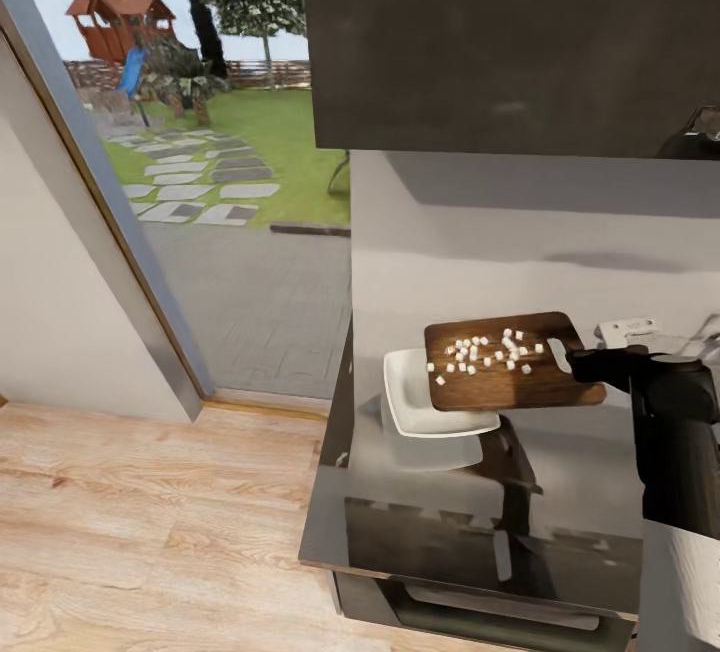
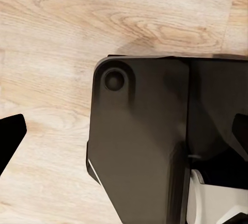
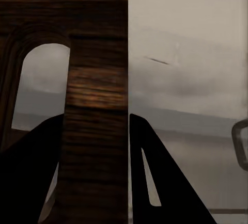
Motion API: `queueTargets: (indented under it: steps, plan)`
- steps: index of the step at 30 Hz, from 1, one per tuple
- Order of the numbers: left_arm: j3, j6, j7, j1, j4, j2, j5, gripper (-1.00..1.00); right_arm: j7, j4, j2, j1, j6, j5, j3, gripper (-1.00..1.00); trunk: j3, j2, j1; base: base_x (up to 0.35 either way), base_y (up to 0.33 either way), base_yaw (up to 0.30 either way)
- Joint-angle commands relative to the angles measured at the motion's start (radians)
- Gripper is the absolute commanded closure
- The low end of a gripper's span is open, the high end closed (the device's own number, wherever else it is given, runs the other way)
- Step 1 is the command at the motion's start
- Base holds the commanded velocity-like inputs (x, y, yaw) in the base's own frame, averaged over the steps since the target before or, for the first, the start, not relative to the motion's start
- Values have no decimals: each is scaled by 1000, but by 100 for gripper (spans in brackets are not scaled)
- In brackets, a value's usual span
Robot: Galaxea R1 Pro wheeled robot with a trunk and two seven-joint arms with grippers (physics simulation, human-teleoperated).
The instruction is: In the kitchen, take the Vidalia onion out of the sink, dice it on the chopping board with the paring knife, put the diced onion into the bowl on the countertop, then place both the paring knife and the chopping board into the sink.
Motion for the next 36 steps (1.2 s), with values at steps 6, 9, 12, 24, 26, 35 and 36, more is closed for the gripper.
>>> queueTargets:
  steps: [6,9,12,24,26,35,36]
  plan:
    - [-8,-3,8,0,-2,1,8,-100,4,-1,0,-1,1,11,11,100,-2,-2,1,0,0,0]
    - [-8,-2,8,0,-2,1,8,-100,-12,-1,0,-1,1,11,41,100,-2,-2,1,0,0,0]
    - [-8,-2,8,0,-2,1,8,-100,-55,-1,0,-1,1,11,70,100,-2,-2,1,0,0,0]
    - [-9,-2,8,0,-1,1,8,-100,-83,-2,0,-1,1,11,90,100,-2,-2,1,64,-62,0]
    - [-9,-2,8,0,-2,1,8,-100,-85,-2,0,-1,1,11,94,100,-2,-2,1,39,-37,0]
    - [-9,-2,8,0,-1,1,8,-100,-128,-2,3,-3,1,11,140,100,-2,-2,1,5,-4,0]
    - [-9,-2,8,0,-1,1,8,-100,-129,-2,3,-3,1,11,150,100,-2,-2,1,0,0,0]
